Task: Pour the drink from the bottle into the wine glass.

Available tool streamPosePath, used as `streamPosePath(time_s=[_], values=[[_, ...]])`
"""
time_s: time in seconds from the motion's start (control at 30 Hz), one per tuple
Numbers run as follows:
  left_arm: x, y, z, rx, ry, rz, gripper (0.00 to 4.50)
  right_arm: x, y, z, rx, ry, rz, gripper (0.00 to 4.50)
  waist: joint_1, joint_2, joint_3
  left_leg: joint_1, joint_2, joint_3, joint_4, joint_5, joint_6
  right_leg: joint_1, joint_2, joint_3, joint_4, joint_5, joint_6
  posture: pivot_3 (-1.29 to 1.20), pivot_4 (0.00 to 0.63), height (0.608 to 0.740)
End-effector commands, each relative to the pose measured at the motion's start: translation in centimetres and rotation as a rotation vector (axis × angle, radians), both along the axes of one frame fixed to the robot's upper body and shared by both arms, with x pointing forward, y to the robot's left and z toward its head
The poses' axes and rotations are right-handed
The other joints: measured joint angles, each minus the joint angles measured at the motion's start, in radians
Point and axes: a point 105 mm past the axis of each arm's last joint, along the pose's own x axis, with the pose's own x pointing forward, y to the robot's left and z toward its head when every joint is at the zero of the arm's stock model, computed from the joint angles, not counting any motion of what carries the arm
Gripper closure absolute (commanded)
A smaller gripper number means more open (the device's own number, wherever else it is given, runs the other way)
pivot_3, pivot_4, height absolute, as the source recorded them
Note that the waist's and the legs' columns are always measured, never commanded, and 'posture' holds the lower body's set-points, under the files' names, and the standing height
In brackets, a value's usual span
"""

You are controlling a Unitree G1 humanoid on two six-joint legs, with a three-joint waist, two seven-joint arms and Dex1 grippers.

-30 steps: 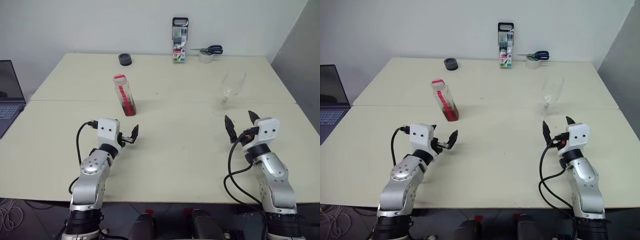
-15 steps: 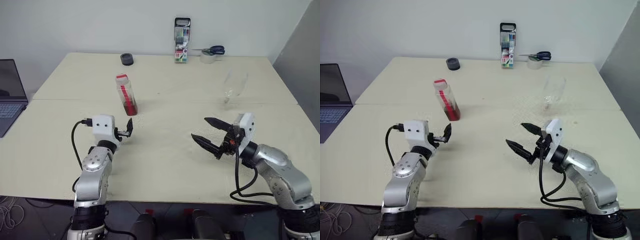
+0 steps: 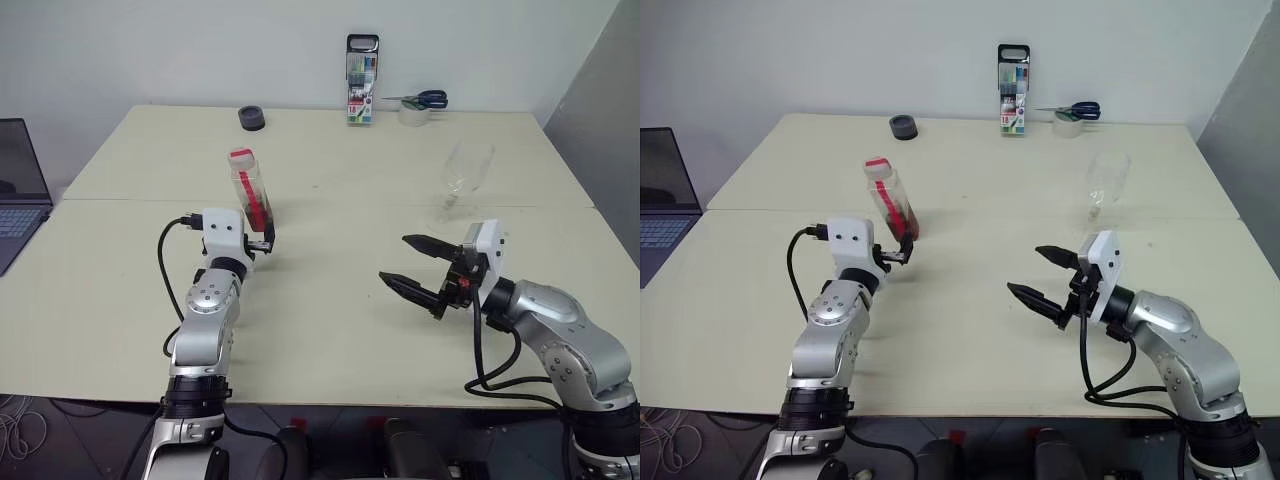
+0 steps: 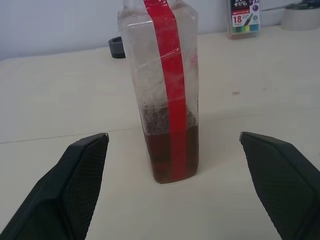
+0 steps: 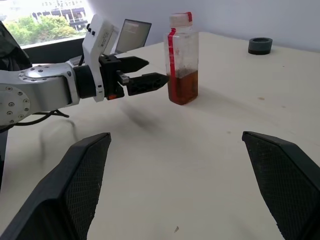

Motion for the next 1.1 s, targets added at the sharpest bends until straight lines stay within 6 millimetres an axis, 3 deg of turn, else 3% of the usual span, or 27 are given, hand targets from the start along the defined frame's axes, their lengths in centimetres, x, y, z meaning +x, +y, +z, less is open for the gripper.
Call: streamPosePath(time_s=[0.03,0.53,1.1], values=[[0.7,0.2,2.0,0.005,-0.060,0.011,0.00,0.0,0.4,1.1,-0.012,-0.057,0.027,0.00,0.000,0.000,0.000,0.000,0.000,0.000,0.000,0.000,0.000,0.000,0.000,0.000,0.000,0.000,0.000,0.00,0.150,0.740],[2.8,-0.5,3.8,0.009,-0.091,0.003,0.00,0.1,1.4,2.5,0.002,-0.095,0.046,0.00,0.000,0.000,0.000,-0.001,0.000,0.000,0.000,0.000,0.000,0.000,0.000,0.000,0.000,0.000,0.000,0.00,0.150,0.740],[6.0,0.7,6.3,0.004,-0.138,0.063,0.00,0.3,1.8,3.1,0.011,-0.103,0.052,0.00,-0.001,0.000,0.000,-0.002,-0.001,0.000,0.001,0.000,-0.001,-0.002,-0.001,-0.001,0.000,0.000,0.000,0.00,0.150,0.740]])
